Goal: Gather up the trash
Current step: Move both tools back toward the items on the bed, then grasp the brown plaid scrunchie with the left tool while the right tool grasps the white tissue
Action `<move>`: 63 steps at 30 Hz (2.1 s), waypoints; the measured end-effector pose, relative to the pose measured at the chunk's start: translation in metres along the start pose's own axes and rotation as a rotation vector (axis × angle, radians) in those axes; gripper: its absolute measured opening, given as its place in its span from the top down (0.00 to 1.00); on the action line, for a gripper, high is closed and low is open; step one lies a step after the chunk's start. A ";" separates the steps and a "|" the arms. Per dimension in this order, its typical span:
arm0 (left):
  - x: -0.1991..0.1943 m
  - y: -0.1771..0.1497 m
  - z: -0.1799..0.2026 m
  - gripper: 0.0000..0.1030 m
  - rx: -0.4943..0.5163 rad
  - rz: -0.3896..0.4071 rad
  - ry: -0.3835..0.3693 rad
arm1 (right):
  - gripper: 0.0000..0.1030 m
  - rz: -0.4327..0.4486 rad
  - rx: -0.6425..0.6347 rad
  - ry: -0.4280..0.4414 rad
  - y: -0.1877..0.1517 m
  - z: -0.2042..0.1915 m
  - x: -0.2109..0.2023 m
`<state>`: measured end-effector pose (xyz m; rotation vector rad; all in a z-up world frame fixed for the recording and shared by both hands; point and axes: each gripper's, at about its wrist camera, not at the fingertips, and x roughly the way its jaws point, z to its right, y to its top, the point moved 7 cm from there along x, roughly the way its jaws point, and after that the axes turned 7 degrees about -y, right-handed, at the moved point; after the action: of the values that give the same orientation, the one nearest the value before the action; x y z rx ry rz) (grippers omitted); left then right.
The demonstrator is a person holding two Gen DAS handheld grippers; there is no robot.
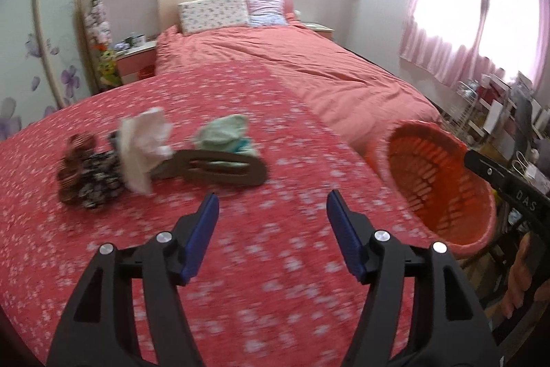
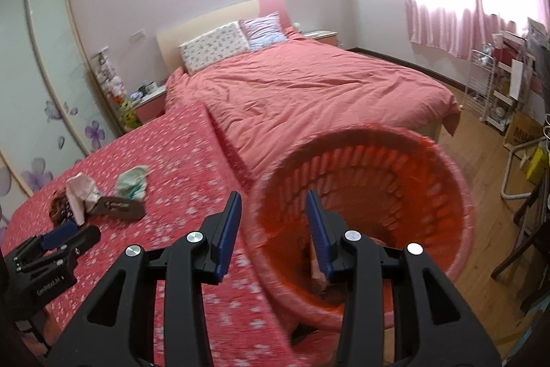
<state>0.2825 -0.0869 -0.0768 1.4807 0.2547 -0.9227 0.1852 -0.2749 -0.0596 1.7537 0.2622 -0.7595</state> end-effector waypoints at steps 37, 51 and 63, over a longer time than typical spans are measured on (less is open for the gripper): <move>0.002 0.019 -0.246 0.57 -0.423 0.004 0.139 | 0.57 -0.110 -0.248 0.178 -0.047 -0.176 0.025; 0.005 0.027 -0.272 0.82 -0.446 0.002 0.135 | 0.57 -0.101 -0.265 0.179 -0.045 -0.186 0.021; -0.061 0.004 -0.317 0.82 -0.468 0.065 0.206 | 0.58 -0.079 -0.283 0.271 -0.036 -0.241 0.018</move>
<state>0.3664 0.2244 -0.0765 1.1387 0.5329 -0.6044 0.2653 -0.0445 -0.0644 1.5794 0.5963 -0.5101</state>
